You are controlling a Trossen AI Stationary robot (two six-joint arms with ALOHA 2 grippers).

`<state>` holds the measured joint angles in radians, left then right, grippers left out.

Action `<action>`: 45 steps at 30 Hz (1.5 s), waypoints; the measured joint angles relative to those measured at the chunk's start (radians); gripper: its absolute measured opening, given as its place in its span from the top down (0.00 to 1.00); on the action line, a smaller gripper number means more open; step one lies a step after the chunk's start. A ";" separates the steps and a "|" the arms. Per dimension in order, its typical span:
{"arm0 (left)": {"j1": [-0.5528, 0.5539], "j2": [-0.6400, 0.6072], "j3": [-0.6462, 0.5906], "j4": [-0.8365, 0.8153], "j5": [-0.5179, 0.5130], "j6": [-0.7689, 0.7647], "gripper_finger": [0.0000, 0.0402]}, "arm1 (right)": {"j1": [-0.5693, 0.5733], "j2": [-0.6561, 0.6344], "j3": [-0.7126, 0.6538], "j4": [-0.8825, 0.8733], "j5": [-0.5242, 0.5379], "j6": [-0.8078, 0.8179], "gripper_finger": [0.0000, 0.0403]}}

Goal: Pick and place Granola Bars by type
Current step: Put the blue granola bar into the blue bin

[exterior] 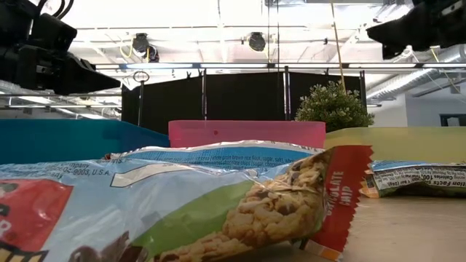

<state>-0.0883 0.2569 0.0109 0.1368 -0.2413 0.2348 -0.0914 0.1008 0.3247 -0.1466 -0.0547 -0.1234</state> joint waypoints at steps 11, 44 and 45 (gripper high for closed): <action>0.000 0.000 0.000 0.042 -0.033 -0.078 0.98 | 0.000 -0.051 -0.197 0.149 0.001 -0.060 1.00; -0.570 1.205 1.228 -1.131 -0.206 -0.955 0.97 | 0.000 -0.051 -0.268 0.253 -0.003 -0.128 1.00; -0.595 1.243 1.242 -1.121 -0.192 -0.981 0.97 | 0.000 -0.051 -0.269 0.253 -0.003 -0.128 1.00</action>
<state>-0.6828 1.5002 1.2533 -0.9838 -0.4331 -0.7466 -0.0914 0.0502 0.0561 0.1068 -0.0578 -0.2516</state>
